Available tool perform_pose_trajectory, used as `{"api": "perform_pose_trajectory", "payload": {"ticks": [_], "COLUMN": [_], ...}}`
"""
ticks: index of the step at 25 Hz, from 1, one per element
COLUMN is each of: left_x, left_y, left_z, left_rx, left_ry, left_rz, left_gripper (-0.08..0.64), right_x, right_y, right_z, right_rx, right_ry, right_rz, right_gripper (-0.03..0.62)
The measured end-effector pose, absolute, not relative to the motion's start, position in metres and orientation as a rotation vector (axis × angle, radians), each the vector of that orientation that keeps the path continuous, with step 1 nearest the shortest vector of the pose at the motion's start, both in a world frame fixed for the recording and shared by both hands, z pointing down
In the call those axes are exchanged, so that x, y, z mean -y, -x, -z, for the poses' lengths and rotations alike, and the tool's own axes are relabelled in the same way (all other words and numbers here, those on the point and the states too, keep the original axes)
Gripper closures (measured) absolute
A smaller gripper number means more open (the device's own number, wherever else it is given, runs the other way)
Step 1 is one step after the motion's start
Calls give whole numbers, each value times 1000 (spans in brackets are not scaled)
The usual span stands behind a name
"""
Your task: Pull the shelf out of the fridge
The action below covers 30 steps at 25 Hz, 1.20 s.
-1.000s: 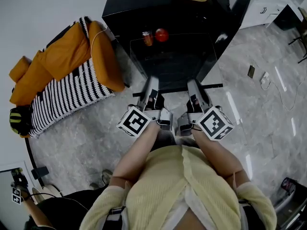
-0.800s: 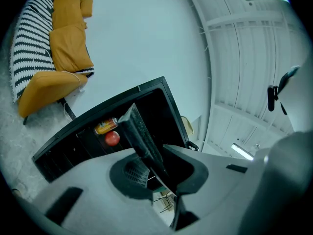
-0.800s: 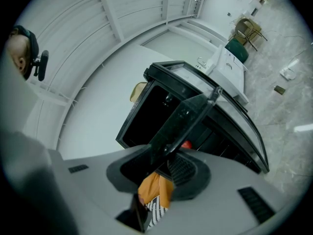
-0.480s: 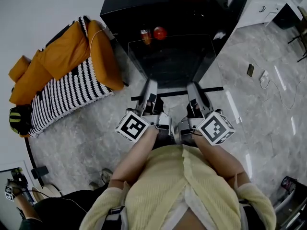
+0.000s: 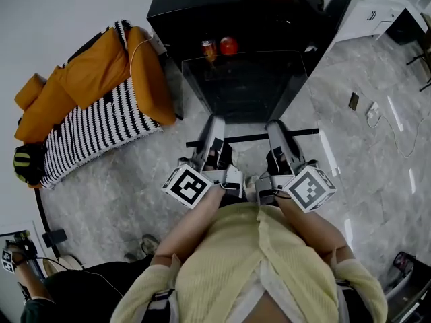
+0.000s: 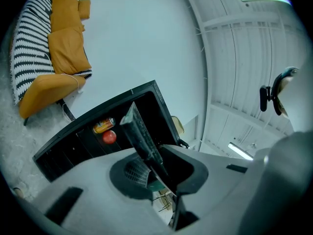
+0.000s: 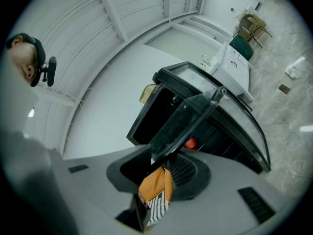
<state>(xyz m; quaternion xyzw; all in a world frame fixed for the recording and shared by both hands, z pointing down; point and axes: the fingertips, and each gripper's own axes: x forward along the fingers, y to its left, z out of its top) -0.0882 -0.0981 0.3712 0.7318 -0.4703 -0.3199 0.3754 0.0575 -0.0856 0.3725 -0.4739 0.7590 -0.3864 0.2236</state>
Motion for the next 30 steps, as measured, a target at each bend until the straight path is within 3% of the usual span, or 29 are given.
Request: {"api": "perform_pose_trajectory", "payload": {"ticks": [30], "left_x": [86], "left_y": [97], "left_z": [-366], "left_rx": [1231], "left_ry": [-1838], "left_rz": [819], "left_gripper": [482], "right_x": [79], "right_y": [-47], "right_z": [-365], "right_rx": [-2201], "right_ry": [1261], "right_rz": [1057], "right_gripper": [482]}}
